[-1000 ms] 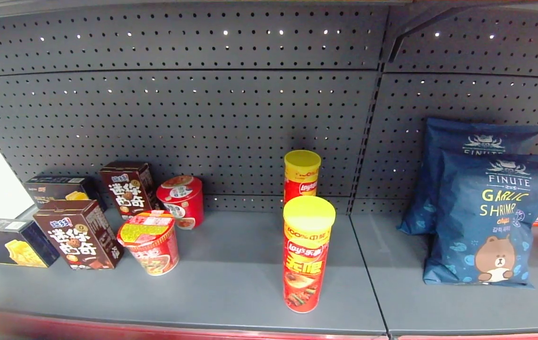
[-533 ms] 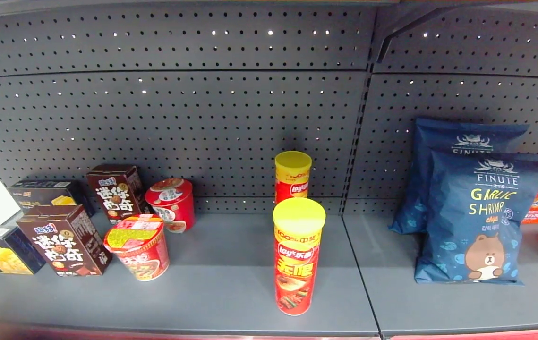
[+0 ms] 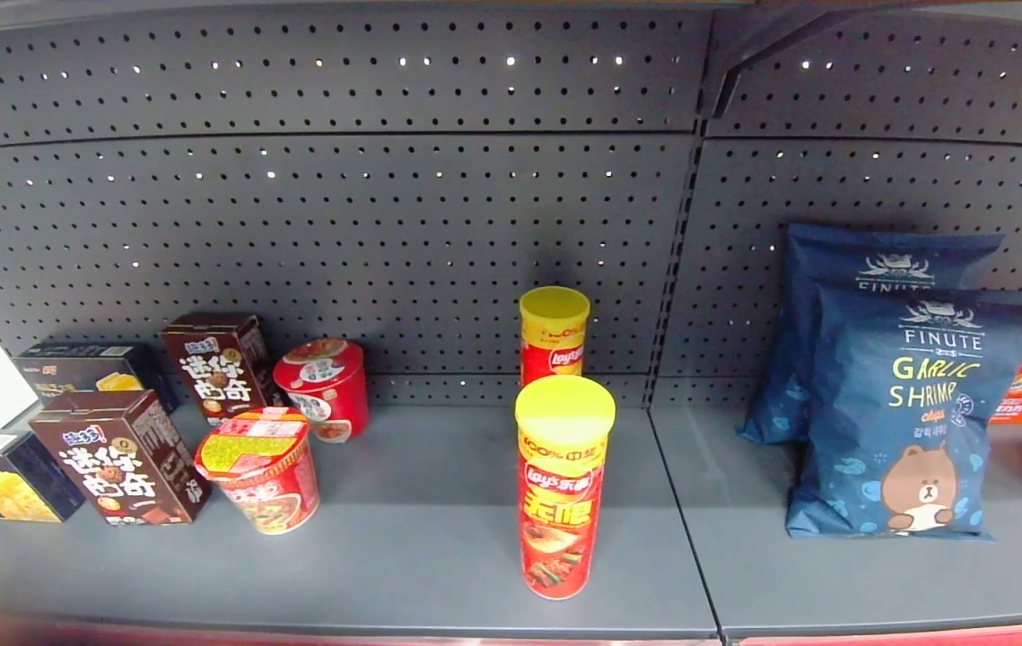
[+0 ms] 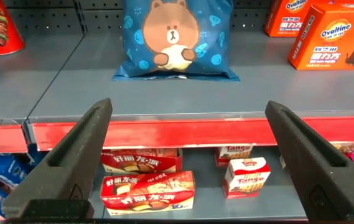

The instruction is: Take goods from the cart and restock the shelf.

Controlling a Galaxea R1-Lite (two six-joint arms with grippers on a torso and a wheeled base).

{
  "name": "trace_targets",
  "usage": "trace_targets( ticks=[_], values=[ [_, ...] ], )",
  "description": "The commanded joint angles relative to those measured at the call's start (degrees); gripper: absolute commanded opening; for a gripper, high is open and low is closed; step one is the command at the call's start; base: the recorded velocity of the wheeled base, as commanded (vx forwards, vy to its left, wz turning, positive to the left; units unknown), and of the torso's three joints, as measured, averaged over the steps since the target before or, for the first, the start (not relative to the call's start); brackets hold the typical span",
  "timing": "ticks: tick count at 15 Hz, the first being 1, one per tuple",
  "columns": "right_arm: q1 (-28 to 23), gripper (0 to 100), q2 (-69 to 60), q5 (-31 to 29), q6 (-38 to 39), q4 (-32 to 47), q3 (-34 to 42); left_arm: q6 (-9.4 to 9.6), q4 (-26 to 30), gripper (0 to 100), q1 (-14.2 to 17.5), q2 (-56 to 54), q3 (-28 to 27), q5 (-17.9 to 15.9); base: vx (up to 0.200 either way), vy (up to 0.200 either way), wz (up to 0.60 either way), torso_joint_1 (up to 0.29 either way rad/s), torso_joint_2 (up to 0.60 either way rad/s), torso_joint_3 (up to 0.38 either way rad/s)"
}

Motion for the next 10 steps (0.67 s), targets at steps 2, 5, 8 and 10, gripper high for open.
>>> trace_targets(
  ticks=[2,5,8,10],
  values=[
    [0.02,100,0.07,-0.02,0.0,-0.01,0.01,0.0,-0.02,100,-0.02,0.19,0.0,0.07,0.0,0.0,0.0,0.0,0.0,0.0],
    [0.02,100,0.07,-0.02,0.0,-0.01,0.01,0.17,-0.02,100,-0.02,0.19,0.0,-0.02,0.0,0.0,0.0,0.0,0.0,0.0],
    [0.02,100,0.07,0.07,-0.08,-0.01,0.01,0.09,-0.02,100,-0.02,0.19,0.0,-0.02,0.0,0.0,0.0,0.0,0.0,0.0],
    [0.02,100,0.07,0.07,-0.08,-0.01,0.01,0.09,-0.02,100,-0.02,0.19,0.0,-0.02,0.0,0.0,0.0,0.0,0.0,0.0]
  ],
)
